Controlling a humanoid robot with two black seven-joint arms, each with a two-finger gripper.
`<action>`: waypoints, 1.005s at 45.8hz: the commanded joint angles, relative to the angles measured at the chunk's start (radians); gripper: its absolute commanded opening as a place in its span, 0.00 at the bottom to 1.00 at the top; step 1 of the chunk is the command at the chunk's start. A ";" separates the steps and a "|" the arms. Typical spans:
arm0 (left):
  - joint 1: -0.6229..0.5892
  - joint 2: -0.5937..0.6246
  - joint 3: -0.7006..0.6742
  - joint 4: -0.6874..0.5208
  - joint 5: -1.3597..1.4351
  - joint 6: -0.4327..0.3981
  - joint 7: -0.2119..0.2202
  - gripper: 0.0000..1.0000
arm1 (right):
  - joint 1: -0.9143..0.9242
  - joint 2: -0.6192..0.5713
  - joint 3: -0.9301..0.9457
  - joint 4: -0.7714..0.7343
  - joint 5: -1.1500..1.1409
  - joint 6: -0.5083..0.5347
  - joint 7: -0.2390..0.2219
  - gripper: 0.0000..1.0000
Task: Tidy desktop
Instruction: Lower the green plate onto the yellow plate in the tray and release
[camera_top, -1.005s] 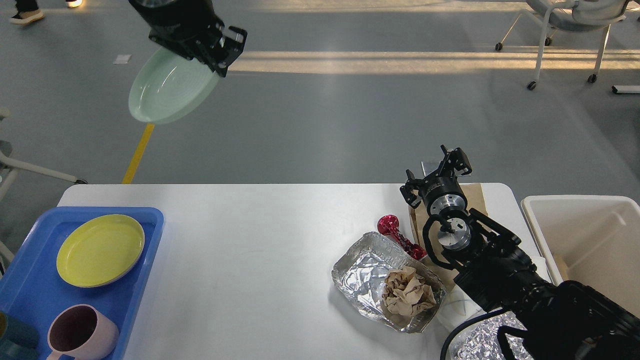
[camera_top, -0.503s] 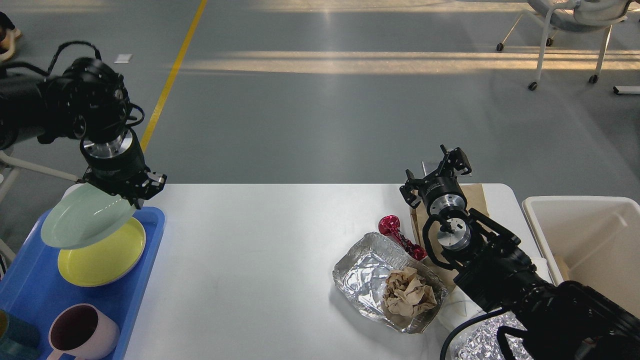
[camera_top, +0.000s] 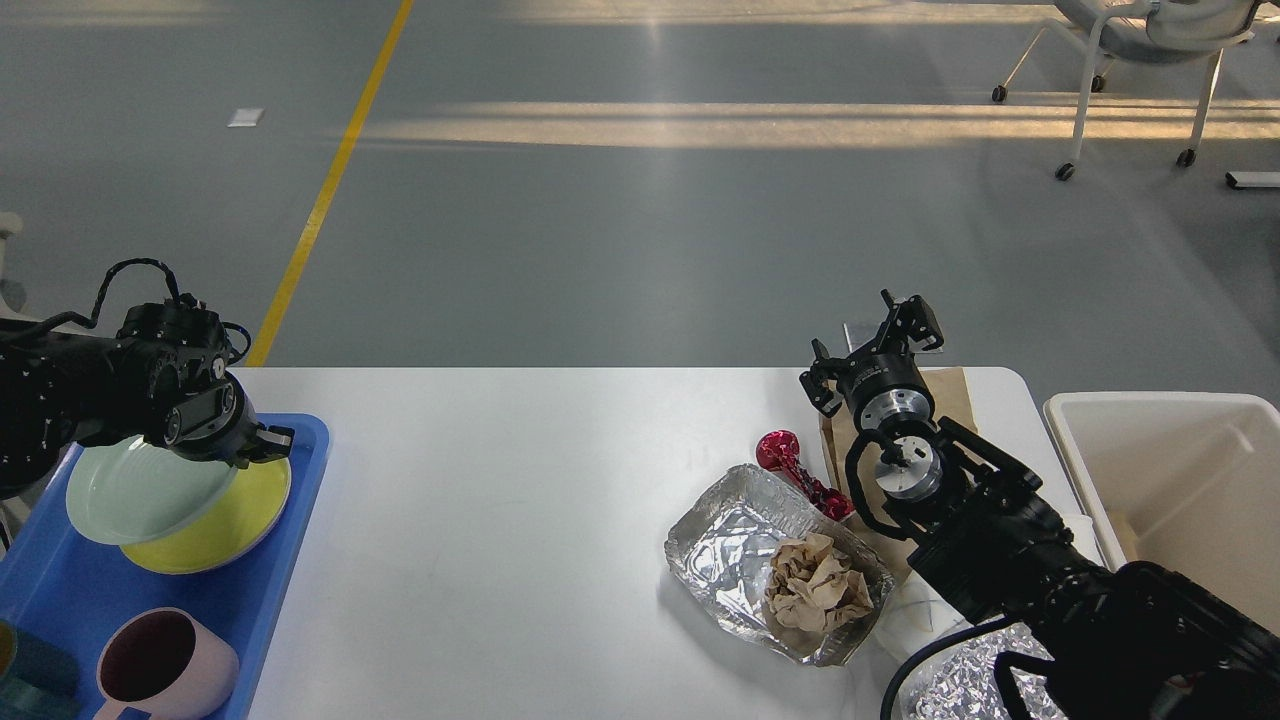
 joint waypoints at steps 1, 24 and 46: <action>0.030 -0.003 0.011 0.021 0.000 0.045 0.001 0.00 | 0.000 0.000 0.000 0.000 0.000 0.000 0.000 1.00; 0.067 -0.031 -0.006 0.022 -0.001 0.091 0.003 0.00 | 0.000 0.000 0.000 0.000 0.000 0.000 0.000 1.00; 0.090 -0.047 -0.023 0.016 -0.005 0.087 0.003 0.22 | 0.002 0.000 0.000 0.001 0.000 0.000 0.000 1.00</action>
